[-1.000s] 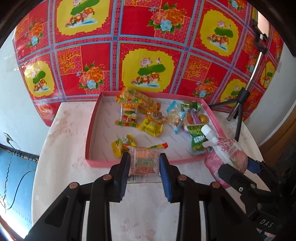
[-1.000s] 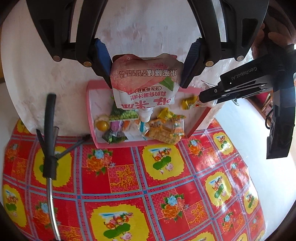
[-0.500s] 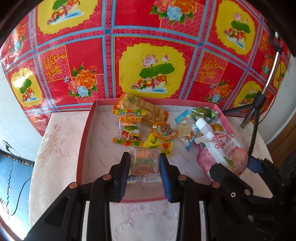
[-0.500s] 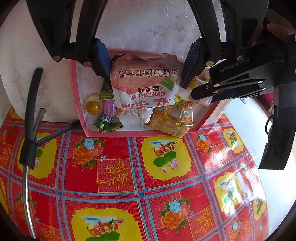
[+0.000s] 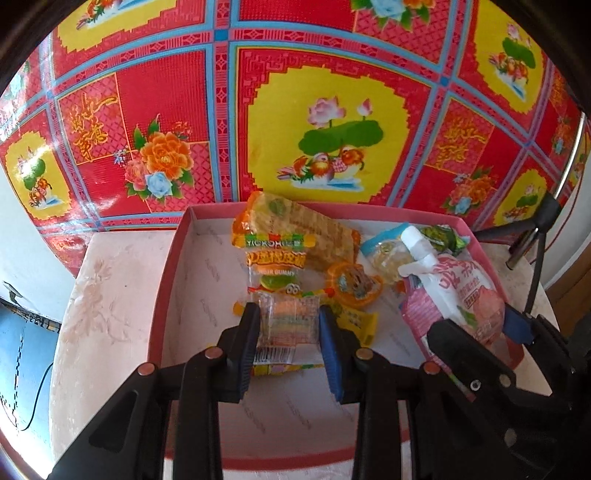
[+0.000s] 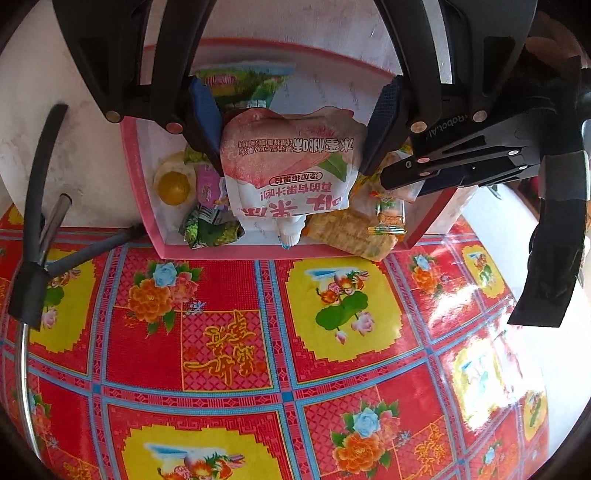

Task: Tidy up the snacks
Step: 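Carry the candy pack and juice pouch over the pink box, then open both tools to drop the candy pack and pouch into the box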

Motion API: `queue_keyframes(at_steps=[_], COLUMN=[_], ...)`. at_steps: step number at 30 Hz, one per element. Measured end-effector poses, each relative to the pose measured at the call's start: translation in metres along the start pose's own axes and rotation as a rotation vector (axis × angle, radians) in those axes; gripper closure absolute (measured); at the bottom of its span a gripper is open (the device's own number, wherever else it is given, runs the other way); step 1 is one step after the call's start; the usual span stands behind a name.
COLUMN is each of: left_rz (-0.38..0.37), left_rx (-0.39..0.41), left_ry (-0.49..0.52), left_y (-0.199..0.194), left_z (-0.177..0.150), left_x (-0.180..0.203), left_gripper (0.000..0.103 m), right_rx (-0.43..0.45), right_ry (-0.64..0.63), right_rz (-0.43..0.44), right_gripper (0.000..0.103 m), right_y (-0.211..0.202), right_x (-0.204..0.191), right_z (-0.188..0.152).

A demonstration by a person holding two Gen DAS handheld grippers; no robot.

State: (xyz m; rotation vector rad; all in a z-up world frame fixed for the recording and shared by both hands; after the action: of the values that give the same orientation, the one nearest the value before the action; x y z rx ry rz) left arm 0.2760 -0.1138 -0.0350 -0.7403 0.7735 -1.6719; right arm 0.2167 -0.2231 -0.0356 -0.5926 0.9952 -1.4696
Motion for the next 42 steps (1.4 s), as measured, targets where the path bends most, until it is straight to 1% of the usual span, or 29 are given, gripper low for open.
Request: queue_keyframes(at_steps=[5,14,19,21,23,26,32,37,42], left_rz=[-0.004,-0.009,0.006,0.004,-0.002,-0.012,-0.035,-0.026,-0.005], left_rx=[-0.02,-0.038,-0.054,-0.053,-0.051,-0.049,-0.036,-0.006,0.009], left_ry=[-0.004,-0.017,-0.016,-0.021,-0.027,-0.031,-0.031,-0.018,-0.022], left_y=[0.011,0.021,0.021,0.018,0.013,0.006,-0.012,-0.027,-0.044], left_z=[0.001,0.0,0.003,0.003,0.002,0.001,-0.004,-0.008,-0.02], left_x=[0.001,0.003,0.0,0.0,0.001,0.001,0.01,0.015,0.015], left_gripper=[0.069,0.067,0.057,0.055,0.054,0.054,0.051,0.047,0.047], right_rx=[-0.012,-0.012,-0.041,-0.042,-0.032,-0.008,0.028,0.046,0.047], right_ry=[0.017,0.029,0.046,0.049,0.057,0.063,0.057,0.058,0.065], right_rz=[-0.01,-0.016,-0.014,-0.005,-0.003,-0.001,0.0,0.004,0.003], right_gripper=[0.032,0.029,0.027,0.026,0.022,0.018,0.017,0.016,0.016], right_y=[0.012,0.017,0.019,0.015,0.01,0.0,-0.021,-0.04,-0.058], right_x=[0.004,0.009,0.012,0.012,0.014,0.015,0.012,0.013,0.014], right_z=[0.0,-0.001,-0.002,-0.003,-0.002,-0.002,-0.001,-0.004,-0.012])
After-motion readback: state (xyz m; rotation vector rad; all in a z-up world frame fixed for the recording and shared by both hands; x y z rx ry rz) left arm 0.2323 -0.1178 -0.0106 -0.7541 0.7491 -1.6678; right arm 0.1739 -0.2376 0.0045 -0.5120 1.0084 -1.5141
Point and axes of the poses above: each gripper's, at about its wrist camera, not at the fingertips, and y roughly the way its jaws point, x to its right, z to its top, the point moved 6 cm from there along y, roughly the way its jaws point, and after that the axes turned 1 degree about -x, right-handed, at the moved point
